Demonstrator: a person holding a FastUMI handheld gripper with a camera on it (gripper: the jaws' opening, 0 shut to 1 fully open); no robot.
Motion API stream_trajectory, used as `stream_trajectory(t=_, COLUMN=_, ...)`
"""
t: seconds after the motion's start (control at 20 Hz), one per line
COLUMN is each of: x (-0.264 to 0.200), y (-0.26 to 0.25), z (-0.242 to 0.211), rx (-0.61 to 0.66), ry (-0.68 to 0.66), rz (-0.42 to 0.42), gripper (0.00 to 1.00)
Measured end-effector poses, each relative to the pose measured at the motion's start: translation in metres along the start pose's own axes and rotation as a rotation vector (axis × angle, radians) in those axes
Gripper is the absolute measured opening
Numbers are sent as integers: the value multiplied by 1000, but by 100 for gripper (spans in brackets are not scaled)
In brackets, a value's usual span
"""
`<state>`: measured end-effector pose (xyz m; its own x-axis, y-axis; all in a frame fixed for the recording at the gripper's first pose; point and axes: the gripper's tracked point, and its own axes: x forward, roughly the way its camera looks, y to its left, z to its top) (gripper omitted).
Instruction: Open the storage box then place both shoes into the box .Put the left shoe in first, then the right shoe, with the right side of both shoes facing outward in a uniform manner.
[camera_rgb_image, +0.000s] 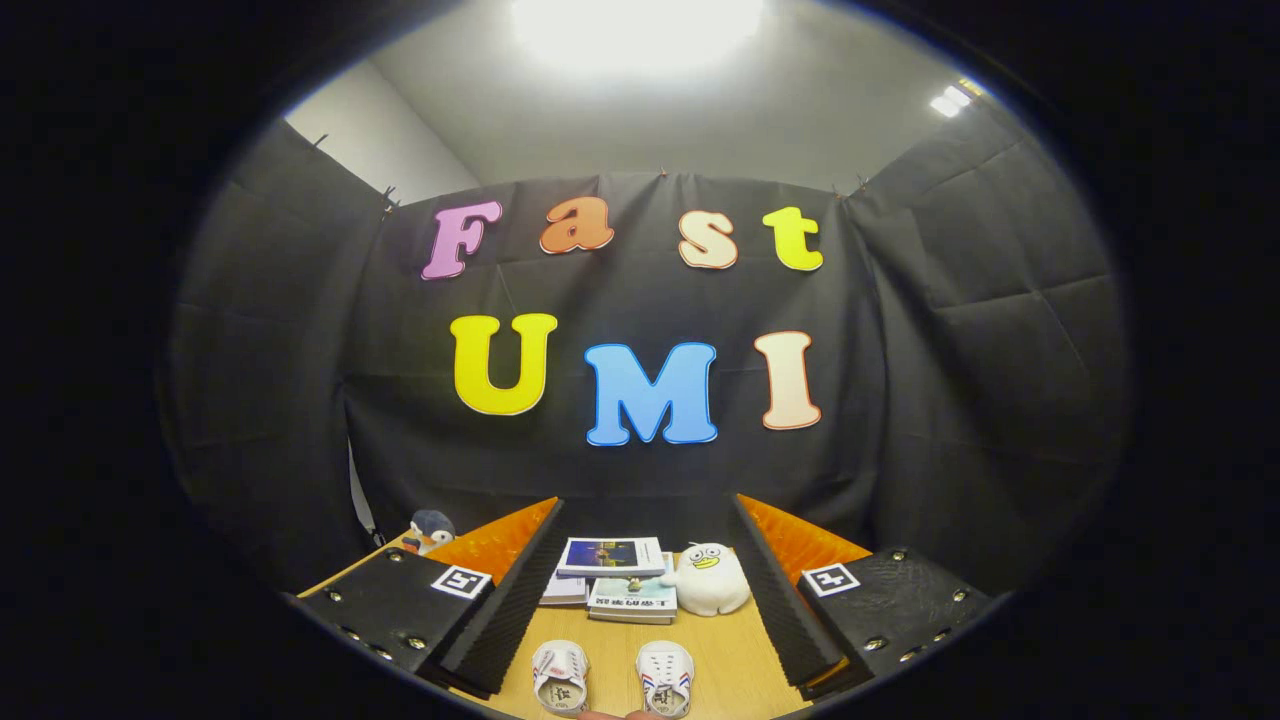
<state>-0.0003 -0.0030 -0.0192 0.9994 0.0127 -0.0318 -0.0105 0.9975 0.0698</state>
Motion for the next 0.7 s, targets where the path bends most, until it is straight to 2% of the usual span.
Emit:
stream_trajectory(t=0.2, x=11, y=-6, z=-12, rx=18, ry=17, rz=32, gripper=97)
stream_trajectory(t=0.6, x=34, y=-12, z=-34, rx=39, ry=63, rz=-4, gripper=98)
stream_trajectory(t=0.7, x=38, y=-3, z=-44, rx=43, ry=88, rz=8, gripper=98)
